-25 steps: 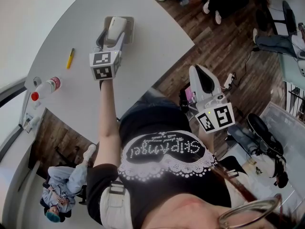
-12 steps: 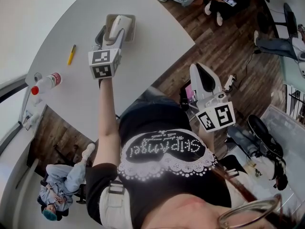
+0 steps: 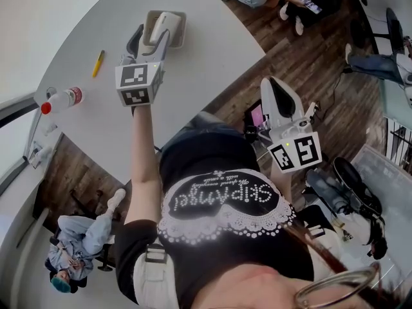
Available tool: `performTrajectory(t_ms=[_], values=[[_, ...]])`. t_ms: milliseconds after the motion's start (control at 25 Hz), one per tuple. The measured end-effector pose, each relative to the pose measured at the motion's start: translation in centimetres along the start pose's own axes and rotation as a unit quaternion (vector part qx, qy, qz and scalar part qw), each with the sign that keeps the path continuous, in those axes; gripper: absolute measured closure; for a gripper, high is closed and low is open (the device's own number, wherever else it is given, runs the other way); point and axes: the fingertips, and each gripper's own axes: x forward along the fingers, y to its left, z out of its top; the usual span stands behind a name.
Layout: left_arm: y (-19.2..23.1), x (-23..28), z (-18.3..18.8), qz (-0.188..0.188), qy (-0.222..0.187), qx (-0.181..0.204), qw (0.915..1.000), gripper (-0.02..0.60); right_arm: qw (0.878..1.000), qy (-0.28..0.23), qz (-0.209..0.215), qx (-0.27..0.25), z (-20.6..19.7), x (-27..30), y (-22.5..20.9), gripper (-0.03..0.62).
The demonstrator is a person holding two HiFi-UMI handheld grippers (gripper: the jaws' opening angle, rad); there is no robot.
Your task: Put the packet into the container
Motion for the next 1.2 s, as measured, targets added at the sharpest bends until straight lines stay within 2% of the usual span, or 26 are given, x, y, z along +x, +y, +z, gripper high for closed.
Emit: performTrajectory(t_ms=[520, 760, 1000, 1200], values=[[-3.1, -9.4, 8.6, 0.016, -0.12, 0.027, 0.9923, 0.387, 1.0, -0.021, 0.015, -0.004, 0.7, -0.6, -0.2, 0.592], [-4.0, -13.3, 11.0, 0.042, -0.148, 0.025, 0.9878, 0.407, 0.999, -0.031, 0.023, -0.013, 1.3, -0.6, 0.0, 0.592], [-5.8, -17.0, 13.1, 0.029, -0.198, 0.033, 0.9792, 0.44, 0.998, -0.036, 0.038, -0.018, 1.6, -0.4, 0.7, 0.592], [-7.0, -19.5, 12.9, 0.033, -0.204, 0.036, 0.9778, 0.442, 0.998, -0.038, 0.051, -0.021, 1.7, -0.2, 1.5, 0.592]])
